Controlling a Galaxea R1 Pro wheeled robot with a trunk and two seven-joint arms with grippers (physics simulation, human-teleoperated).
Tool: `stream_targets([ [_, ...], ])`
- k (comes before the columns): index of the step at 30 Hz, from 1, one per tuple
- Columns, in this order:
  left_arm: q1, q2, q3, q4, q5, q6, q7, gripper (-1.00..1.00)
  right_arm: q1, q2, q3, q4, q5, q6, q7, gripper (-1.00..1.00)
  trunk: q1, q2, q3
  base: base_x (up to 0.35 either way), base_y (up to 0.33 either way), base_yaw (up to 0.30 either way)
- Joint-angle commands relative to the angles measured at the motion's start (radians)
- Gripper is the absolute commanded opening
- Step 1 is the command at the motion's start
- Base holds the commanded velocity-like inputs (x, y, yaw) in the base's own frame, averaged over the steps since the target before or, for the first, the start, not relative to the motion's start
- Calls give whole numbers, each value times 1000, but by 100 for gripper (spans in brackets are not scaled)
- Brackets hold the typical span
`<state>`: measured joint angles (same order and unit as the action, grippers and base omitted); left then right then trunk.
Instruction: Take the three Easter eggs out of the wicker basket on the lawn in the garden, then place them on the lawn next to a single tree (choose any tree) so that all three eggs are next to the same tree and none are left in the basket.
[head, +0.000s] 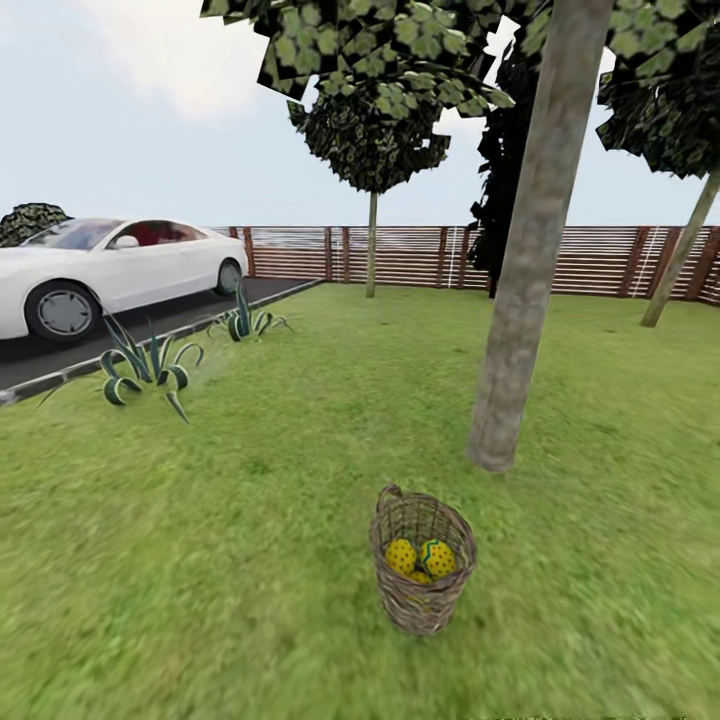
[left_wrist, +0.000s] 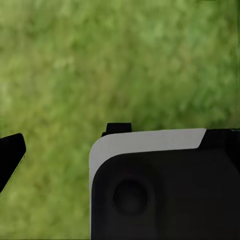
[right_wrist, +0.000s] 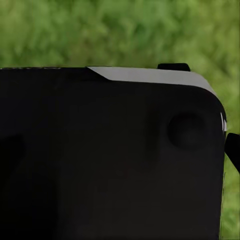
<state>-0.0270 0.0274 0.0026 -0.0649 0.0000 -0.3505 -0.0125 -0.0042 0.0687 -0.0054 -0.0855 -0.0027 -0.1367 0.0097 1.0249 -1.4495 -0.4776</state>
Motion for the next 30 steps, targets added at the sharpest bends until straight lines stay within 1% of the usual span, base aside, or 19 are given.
stream_targets([
  [1,0,0,0,1,0,-3,-1,100,0,0,-1,1,0,-3,1,100,0,0,0,49,94,-272],
  [10,0,0,0,1,0,-3,-1,100,0,0,-1,1,0,-3,1,100,0,0,5,15,165,-272],
  [30,1,0,0,-1,0,-4,-1,100,0,0,1,3,0,-3,1,100,0,0,17,71,276,-272],
])
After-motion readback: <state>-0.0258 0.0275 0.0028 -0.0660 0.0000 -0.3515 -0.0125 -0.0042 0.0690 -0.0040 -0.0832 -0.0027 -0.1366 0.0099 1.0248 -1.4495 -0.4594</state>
